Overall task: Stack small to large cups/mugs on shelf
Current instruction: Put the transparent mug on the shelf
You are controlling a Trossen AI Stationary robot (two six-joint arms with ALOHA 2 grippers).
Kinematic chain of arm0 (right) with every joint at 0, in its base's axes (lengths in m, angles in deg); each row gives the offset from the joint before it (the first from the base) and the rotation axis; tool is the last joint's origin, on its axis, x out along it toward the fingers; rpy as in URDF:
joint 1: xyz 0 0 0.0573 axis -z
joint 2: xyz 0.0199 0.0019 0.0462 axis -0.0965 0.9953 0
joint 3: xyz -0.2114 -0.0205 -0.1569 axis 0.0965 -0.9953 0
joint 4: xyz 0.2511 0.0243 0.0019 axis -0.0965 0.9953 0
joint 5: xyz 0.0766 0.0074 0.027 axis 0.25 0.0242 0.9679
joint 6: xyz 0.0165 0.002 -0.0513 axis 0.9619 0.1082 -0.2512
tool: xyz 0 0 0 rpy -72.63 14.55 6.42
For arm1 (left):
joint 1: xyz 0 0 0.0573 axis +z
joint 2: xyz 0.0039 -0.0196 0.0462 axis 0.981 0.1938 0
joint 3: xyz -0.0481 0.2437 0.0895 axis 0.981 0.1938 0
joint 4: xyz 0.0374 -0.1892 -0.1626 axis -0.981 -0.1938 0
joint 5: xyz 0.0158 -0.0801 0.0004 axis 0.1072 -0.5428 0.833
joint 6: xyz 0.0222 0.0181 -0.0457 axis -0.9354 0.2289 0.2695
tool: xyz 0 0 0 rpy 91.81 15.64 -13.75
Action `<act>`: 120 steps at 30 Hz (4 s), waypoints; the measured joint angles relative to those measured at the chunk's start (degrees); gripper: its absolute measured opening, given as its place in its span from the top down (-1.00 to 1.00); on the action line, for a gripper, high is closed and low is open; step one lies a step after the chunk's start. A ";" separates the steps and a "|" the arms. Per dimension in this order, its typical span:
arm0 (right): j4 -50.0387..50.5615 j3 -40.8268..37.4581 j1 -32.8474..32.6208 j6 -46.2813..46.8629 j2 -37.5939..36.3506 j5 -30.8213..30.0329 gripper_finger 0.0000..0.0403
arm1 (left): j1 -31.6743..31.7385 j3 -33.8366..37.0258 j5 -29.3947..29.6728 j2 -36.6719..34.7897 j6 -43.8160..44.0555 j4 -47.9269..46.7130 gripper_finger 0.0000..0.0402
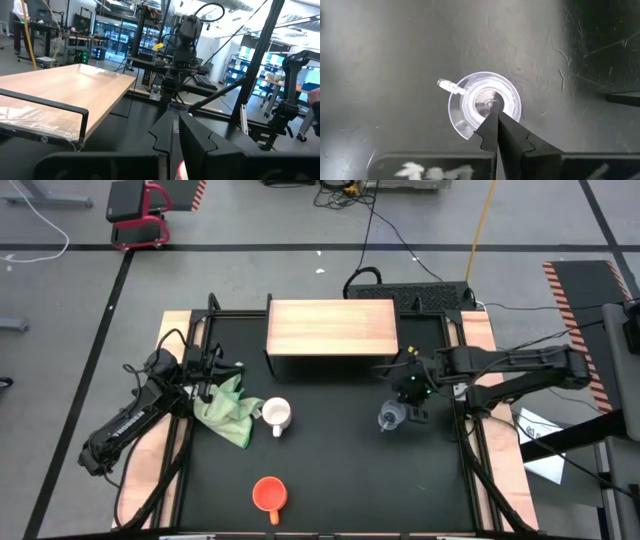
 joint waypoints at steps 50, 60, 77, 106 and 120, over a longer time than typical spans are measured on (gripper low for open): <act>-3.56 -1.61 -1.20 -9.54 3.16 -0.11 1.00 | -0.01 0.00 -0.04 0.02 -0.42 -0.18 0.85; -3.83 -1.62 -1.14 -11.93 6.54 -0.13 1.00 | 0.00 0.00 -0.13 0.00 -0.46 -0.42 0.85; -3.93 -1.62 -1.11 -12.52 7.07 -0.24 1.00 | -0.02 0.00 -0.20 0.00 -0.57 -0.37 0.85; -6.01 -1.62 2.66 -13.08 7.09 -0.57 0.41 | -0.02 0.00 -0.20 0.02 -0.83 -0.33 0.85; -4.07 -1.60 2.75 -14.51 7.09 1.58 0.41 | -0.01 0.00 -0.15 0.01 -1.77 -1.60 0.85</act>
